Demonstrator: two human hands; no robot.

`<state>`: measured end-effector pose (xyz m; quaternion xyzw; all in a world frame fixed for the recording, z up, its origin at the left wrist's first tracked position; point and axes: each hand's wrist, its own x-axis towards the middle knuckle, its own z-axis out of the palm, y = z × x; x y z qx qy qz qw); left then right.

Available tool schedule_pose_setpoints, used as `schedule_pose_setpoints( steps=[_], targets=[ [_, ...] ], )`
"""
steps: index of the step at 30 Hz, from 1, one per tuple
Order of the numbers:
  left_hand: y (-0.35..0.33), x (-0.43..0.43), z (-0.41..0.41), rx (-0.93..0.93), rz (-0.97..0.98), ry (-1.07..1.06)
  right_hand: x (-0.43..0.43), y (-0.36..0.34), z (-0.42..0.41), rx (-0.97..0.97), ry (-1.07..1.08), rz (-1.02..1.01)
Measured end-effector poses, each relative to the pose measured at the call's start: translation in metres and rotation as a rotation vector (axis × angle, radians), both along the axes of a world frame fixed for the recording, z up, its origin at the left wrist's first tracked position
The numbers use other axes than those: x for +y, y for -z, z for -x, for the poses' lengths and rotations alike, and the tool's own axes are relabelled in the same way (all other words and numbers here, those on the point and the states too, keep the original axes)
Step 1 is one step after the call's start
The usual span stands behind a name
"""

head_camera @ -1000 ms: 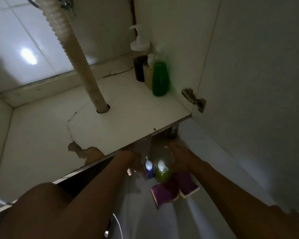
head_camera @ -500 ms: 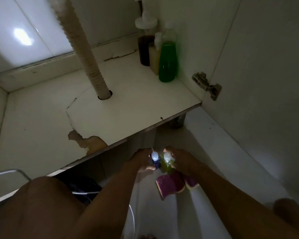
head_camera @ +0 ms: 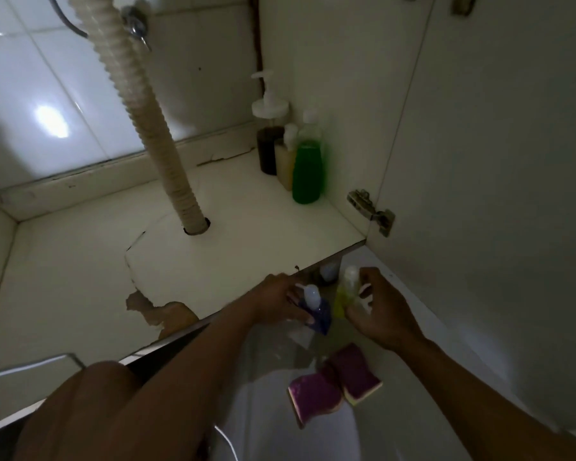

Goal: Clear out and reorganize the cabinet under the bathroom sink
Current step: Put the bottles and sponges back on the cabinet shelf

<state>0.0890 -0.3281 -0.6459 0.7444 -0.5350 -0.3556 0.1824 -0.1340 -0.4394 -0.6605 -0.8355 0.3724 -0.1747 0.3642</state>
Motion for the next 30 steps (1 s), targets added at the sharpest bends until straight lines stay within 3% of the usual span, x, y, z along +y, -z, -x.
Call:
schedule_pose_setpoints(
  steps=[6,10,18,30],
  targets=[
    [-0.104,-0.042,-0.028,0.088,0.075,0.044,-0.021,-0.052,-0.035,-0.204,0.107,0.095],
    [-0.128,-0.074,-0.058,0.007,0.038,-0.054,-0.041,-0.066,-0.073,-0.222,0.177,0.066],
    [-0.076,-0.118,-0.08,-0.328,0.154,-0.328,-0.06,-0.046,-0.108,-0.203,0.293,-0.156],
    [-0.033,-0.145,-0.072,-0.171,0.384,-0.437,-0.079,-0.02,-0.132,-0.186,0.394,-0.231]
  ],
)
